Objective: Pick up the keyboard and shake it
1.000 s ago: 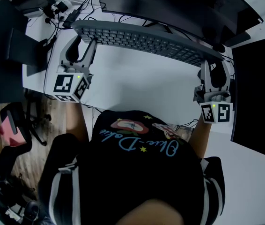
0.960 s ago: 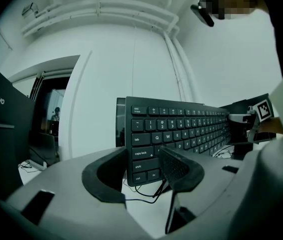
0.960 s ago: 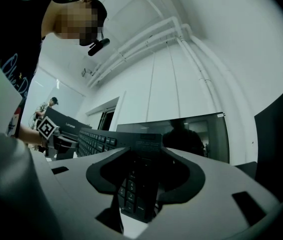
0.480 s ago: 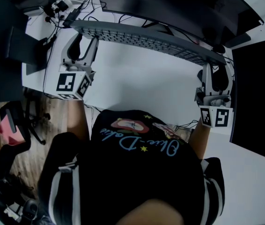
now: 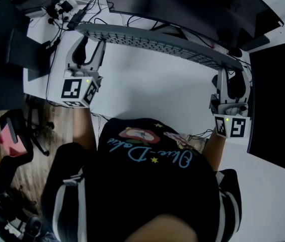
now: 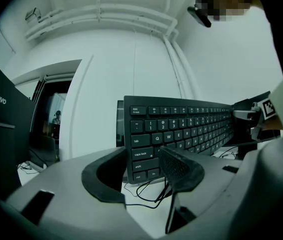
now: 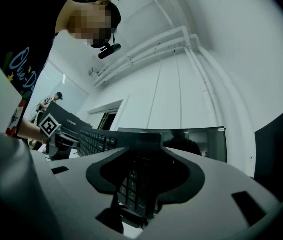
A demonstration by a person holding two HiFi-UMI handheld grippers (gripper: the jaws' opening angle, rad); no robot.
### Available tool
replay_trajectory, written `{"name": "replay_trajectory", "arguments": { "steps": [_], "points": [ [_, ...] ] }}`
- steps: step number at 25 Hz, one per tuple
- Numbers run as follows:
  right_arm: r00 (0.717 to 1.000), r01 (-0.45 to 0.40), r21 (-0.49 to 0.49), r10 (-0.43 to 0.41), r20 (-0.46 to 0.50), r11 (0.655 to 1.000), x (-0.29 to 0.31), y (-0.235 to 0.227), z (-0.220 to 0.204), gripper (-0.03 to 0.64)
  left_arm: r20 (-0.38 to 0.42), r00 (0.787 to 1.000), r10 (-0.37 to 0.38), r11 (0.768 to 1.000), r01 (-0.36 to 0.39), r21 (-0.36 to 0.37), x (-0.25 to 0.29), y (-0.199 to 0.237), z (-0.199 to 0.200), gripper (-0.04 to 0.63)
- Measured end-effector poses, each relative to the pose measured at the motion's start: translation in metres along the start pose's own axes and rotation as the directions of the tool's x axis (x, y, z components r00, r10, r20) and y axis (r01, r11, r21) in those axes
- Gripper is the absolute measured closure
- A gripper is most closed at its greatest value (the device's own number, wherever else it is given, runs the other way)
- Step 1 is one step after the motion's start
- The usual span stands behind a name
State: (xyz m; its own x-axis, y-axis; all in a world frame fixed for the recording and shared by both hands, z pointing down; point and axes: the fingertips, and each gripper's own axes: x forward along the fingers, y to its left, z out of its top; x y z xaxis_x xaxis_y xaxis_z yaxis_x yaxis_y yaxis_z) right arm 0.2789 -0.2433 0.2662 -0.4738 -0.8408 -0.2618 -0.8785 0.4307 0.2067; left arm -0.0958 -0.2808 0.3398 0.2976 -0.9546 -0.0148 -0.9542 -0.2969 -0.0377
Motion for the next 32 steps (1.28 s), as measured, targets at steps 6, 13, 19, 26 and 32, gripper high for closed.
{"name": "replay_trajectory", "arguments": {
  "steps": [6, 13, 19, 26, 32],
  "points": [
    [1.0, 0.0, -0.001, 0.0, 0.004, 1.0, -0.001, 0.001, 0.002, 0.442, 0.0, 1.0, 0.003, 1.0, -0.003, 0.008, -0.002, 0.0, 0.001, 0.408],
    [1.0, 0.004, 0.009, -0.004, -0.011, 1.0, -0.003, 0.002, -0.001, 0.442, -0.024, 1.0, 0.0, 1.0, 0.001, 0.007, -0.004, -0.001, -0.001, 0.408],
    [0.999, 0.013, 0.038, -0.011, -0.048, 0.999, -0.01, 0.002, -0.011, 0.442, -0.061, 0.998, -0.011, 1.0, 0.011, 0.008, -0.005, -0.005, -0.009, 0.408],
    [0.992, 0.035, 0.084, -0.024, -0.127, 0.996, -0.021, 0.004, -0.035, 0.442, -0.138, 0.99, -0.029, 1.0, 0.027, -0.015, -0.008, -0.013, -0.035, 0.408],
    [0.978, 0.051, 0.127, -0.023, -0.208, 0.991, -0.034, 0.004, -0.063, 0.441, -0.223, 0.973, -0.053, 0.998, 0.044, -0.046, -0.012, -0.023, -0.066, 0.408]
  ]
}}
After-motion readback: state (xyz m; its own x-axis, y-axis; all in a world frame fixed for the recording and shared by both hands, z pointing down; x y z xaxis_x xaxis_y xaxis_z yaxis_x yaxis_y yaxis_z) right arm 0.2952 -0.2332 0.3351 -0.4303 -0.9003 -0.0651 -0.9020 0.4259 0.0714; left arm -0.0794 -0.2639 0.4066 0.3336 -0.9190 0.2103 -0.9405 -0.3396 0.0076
